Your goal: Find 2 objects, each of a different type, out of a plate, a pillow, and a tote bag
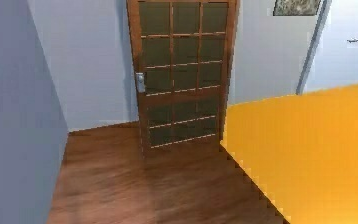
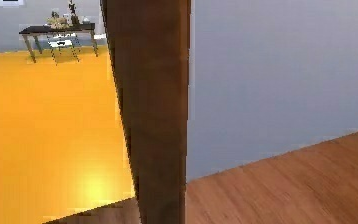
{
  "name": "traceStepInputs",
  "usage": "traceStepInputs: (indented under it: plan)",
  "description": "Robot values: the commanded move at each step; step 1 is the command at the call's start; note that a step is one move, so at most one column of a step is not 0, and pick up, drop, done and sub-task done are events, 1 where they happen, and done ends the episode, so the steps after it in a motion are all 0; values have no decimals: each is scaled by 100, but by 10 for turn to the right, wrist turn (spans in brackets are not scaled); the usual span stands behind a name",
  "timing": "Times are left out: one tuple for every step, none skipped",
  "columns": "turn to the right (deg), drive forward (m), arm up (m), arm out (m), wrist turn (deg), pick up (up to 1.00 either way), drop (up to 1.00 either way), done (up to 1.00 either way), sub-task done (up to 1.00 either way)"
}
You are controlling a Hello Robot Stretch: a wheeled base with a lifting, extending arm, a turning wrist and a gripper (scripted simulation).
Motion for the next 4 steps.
traceStepInputs:
  plan:
    - [150,0,0,0,0,0,0,0,0]
    - [0,20,0,0,0,0,0,0,0]
    - [450,0,0,0,0,0,0,0,0]
    - [60,0,0,0,0,0,0,0,0]
